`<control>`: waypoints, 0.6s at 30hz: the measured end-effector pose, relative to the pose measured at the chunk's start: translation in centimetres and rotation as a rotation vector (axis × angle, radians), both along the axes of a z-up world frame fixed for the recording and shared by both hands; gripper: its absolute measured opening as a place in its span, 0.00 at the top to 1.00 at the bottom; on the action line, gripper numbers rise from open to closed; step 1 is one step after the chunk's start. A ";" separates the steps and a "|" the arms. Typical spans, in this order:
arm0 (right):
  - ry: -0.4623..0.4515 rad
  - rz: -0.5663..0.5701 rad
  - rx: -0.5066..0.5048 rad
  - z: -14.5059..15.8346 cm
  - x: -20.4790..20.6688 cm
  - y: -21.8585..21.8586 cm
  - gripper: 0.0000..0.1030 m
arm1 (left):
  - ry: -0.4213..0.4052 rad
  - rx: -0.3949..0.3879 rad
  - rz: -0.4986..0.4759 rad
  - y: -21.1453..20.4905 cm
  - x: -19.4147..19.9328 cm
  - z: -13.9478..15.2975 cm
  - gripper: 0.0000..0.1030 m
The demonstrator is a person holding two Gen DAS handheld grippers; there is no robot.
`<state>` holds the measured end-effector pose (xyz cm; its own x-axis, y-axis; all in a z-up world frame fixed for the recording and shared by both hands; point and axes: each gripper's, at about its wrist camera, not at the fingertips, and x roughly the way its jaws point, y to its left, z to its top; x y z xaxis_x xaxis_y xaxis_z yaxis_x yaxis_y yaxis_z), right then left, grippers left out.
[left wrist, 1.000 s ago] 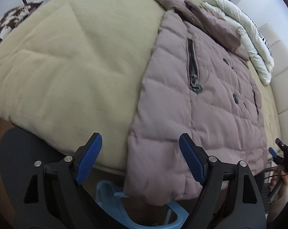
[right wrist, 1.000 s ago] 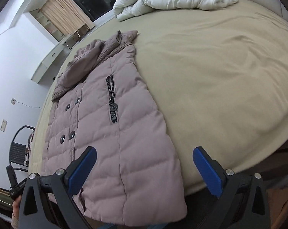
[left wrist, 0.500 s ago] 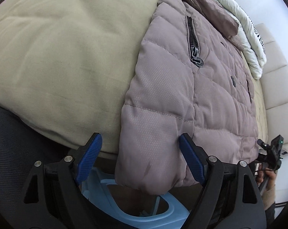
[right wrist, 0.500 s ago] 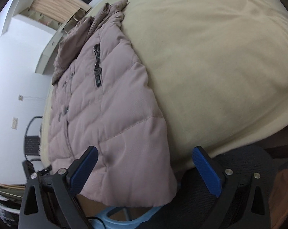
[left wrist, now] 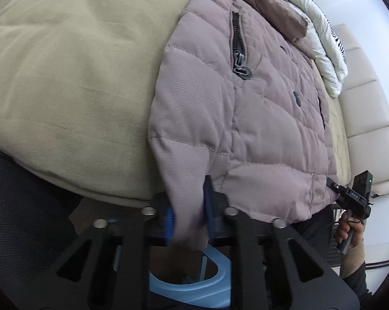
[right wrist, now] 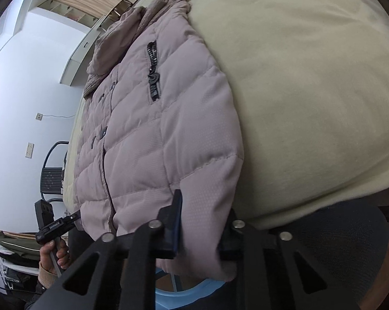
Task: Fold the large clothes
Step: 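Grasp the coat hem with both grippers and lift it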
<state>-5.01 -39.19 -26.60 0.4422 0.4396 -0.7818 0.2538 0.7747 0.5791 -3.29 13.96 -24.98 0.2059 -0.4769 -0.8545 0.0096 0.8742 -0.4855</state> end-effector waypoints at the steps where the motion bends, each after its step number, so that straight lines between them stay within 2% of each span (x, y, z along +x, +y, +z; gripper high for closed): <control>1: -0.008 -0.001 -0.010 0.4 -0.1 0.3 0.87 | -0.013 0.005 -0.005 0.1 -0.1 0.4 0.93; 6: -0.051 -0.008 -0.018 2.3 -1.8 0.9 0.91 | -0.068 0.024 -0.033 -0.1 -1.9 3.3 0.96; 11: -0.049 -0.002 0.022 3.6 -4.1 1.7 0.91 | -0.043 0.018 -0.066 0.6 -4.5 5.3 0.96; 13: -0.053 -0.003 0.070 4.2 -5.3 2.2 0.91 | -0.022 0.003 -0.062 1.2 -5.6 6.0 0.96; 15: -0.064 0.016 0.074 4.9 -5.9 2.6 0.91 | -0.016 -0.023 -0.038 1.9 -6.3 6.9 0.96; 18: -0.111 0.021 0.081 6.6 -5.1 2.6 0.91 | -0.033 -0.100 0.027 3.3 -5.3 8.8 0.96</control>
